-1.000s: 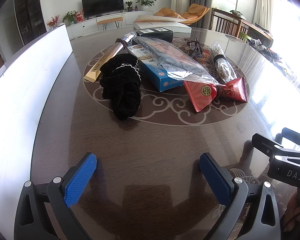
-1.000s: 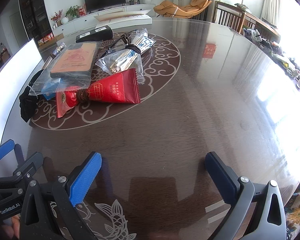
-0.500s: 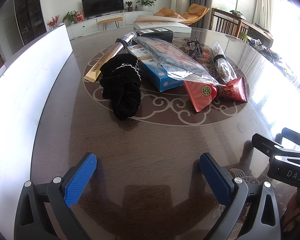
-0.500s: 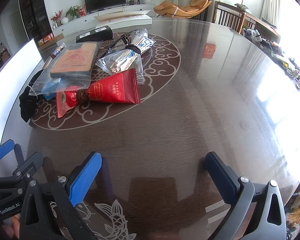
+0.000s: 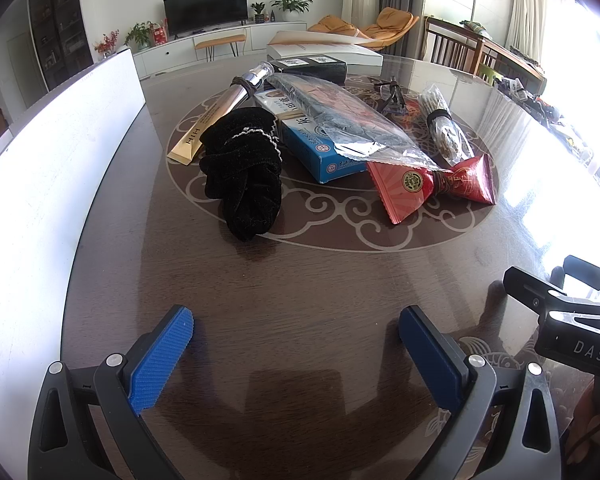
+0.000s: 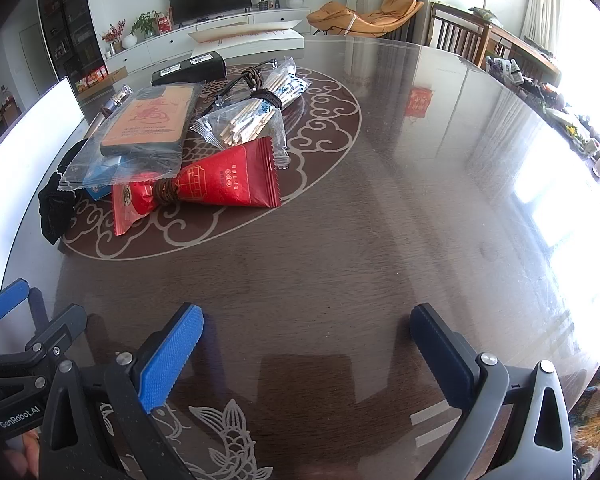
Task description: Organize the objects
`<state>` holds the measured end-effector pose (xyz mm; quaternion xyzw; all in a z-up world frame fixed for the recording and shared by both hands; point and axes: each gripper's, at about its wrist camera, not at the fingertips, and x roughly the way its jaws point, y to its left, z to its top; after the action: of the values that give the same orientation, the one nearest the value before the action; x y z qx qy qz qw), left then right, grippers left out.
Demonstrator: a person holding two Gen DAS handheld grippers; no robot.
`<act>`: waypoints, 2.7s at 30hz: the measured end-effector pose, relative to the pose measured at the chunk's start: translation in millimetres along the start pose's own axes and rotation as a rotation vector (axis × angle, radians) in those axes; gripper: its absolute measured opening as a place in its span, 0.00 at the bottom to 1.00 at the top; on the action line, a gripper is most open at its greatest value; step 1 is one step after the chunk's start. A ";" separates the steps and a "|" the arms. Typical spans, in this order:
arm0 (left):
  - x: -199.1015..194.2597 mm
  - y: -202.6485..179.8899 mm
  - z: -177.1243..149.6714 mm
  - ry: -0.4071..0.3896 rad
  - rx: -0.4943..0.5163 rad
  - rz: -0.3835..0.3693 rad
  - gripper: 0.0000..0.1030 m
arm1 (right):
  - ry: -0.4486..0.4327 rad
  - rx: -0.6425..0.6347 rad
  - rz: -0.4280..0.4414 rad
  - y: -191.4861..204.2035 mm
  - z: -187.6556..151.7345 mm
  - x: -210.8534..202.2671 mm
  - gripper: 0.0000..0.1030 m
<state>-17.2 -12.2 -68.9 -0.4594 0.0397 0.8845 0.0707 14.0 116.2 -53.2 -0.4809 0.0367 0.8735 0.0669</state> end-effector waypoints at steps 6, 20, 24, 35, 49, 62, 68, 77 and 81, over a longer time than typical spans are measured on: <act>0.1 0.0 0.0 0.000 0.000 0.000 1.00 | 0.000 0.000 0.000 0.1 0.0 0.0 1.00; 0.4 0.0 0.2 0.000 0.000 0.000 1.00 | 0.000 0.000 0.000 0.1 -0.2 0.0 1.00; 0.4 0.0 0.1 0.000 0.000 0.000 1.00 | 0.000 0.000 0.000 0.1 -0.1 -0.1 1.00; 0.7 0.1 0.3 0.000 0.000 0.000 1.00 | 0.000 -0.001 0.000 0.3 0.0 0.1 1.00; 0.8 0.1 0.4 0.000 0.001 0.000 1.00 | 0.000 -0.001 0.000 0.4 0.1 0.4 1.00; 0.3 26.5 39.1 0.002 -0.068 0.073 1.00 | -0.001 -0.003 0.000 0.5 -0.1 0.0 1.00; 33.8 43.2 83.7 0.016 -0.103 0.089 0.92 | -0.001 -0.003 0.000 0.5 0.0 0.2 1.00; 25.6 39.4 72.2 0.021 -0.100 0.032 0.32 | -0.001 -0.003 0.000 0.7 0.0 0.4 1.00; -2.7 35.4 31.1 0.022 -0.091 0.034 0.35 | -0.001 -0.002 0.000 0.8 0.0 0.6 1.00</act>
<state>-46.5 -43.2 -48.7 -0.4712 0.0082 0.8813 0.0341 13.5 115.5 -53.6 -0.4805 0.0358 0.8738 0.0663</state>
